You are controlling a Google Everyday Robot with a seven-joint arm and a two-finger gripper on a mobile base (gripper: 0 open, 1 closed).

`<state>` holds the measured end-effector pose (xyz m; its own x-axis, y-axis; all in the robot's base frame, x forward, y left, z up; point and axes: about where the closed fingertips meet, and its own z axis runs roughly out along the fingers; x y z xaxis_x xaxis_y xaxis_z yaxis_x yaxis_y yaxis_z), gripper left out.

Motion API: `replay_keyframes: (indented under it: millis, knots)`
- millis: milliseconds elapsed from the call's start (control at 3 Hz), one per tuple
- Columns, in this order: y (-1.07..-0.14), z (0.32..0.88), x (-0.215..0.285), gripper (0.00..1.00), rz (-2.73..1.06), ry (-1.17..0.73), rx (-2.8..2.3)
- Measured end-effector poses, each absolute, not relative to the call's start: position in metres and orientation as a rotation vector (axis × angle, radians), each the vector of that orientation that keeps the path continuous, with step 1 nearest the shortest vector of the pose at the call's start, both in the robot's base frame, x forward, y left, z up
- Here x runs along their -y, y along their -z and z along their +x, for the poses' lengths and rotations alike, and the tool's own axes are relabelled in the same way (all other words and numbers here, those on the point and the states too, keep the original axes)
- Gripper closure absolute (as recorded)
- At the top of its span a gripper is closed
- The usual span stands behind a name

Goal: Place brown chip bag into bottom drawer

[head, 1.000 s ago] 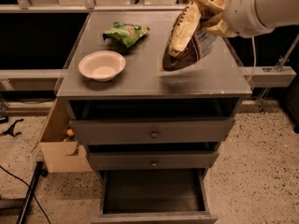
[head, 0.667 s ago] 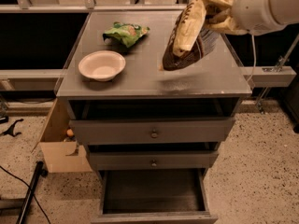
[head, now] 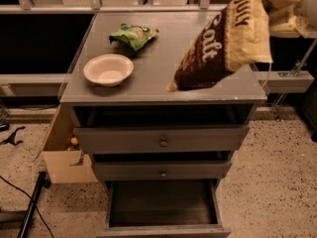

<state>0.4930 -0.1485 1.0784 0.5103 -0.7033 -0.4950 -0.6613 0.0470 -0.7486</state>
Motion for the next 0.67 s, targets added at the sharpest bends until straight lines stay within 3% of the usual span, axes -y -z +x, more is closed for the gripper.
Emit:
replay_keyframes:
  millis: [667]
  knots:
    - [-1.065, 0.457, 0.152, 1.0, -1.794, -0.143, -1.08]
